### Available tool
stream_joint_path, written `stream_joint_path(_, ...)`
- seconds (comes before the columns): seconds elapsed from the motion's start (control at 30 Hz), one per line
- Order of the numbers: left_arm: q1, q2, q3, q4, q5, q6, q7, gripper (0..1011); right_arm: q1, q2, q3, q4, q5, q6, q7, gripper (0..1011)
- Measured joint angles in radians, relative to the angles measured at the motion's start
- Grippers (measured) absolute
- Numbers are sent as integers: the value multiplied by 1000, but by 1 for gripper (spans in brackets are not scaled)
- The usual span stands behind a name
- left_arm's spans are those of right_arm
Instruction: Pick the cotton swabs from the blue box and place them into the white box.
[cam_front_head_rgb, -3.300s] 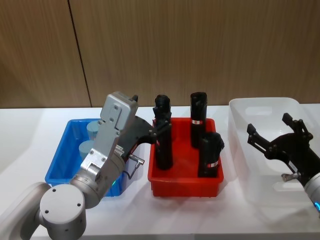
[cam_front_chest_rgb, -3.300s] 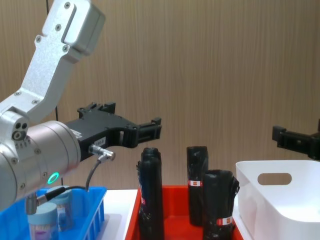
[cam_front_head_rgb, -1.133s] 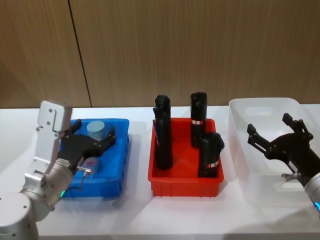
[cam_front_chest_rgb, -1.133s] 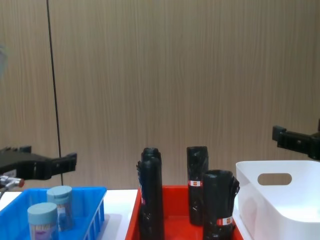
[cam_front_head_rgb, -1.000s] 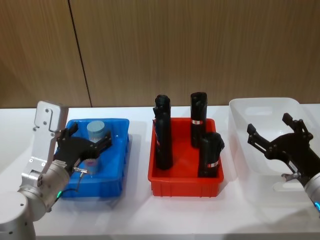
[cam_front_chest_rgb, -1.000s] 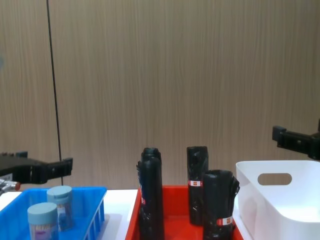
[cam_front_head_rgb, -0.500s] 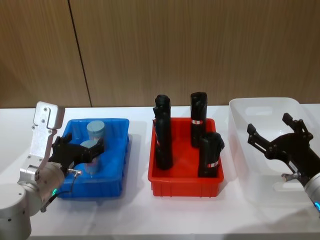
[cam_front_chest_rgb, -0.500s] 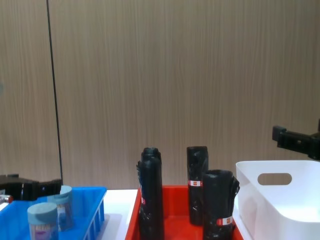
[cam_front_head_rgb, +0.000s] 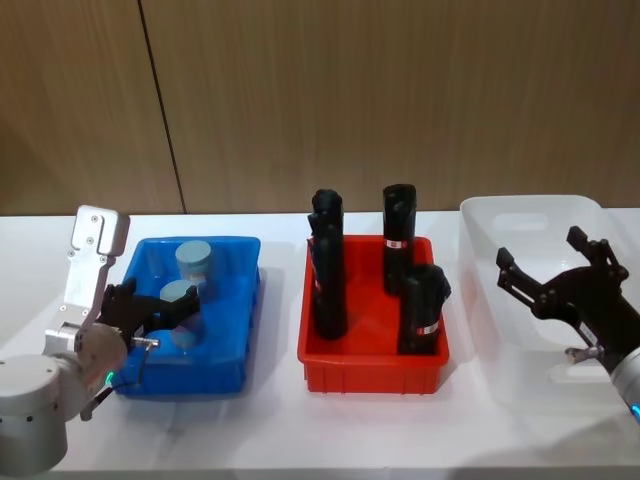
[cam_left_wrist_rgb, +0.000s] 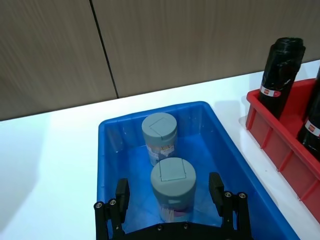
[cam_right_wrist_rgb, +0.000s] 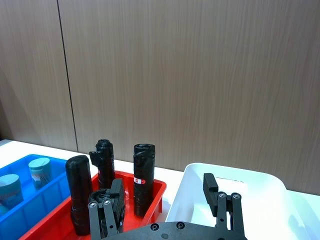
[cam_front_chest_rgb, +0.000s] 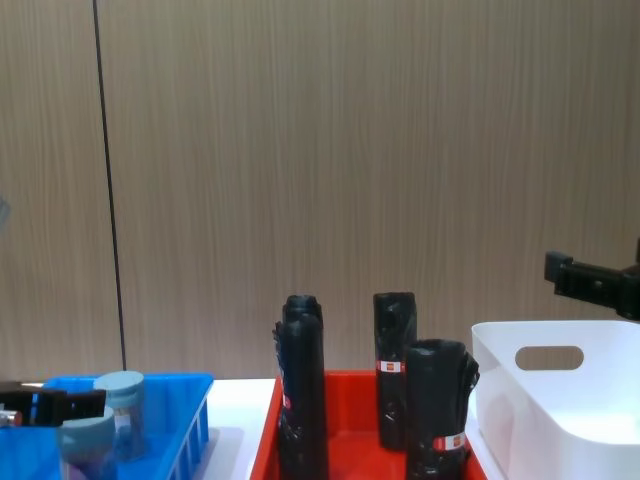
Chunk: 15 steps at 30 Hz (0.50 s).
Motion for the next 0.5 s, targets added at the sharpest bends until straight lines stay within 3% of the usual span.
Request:
stream_joint_path(0.23, -30, -18, -3, 55, -8, 6, -11, 1004, 0, 0, 0, 0, 0, 0, 0, 1002)
stream_joint_path(0.5, -74, -41, -2, 132, -15, 3, -69, 1004, 0, 0, 0, 0, 0, 0, 0, 1002)
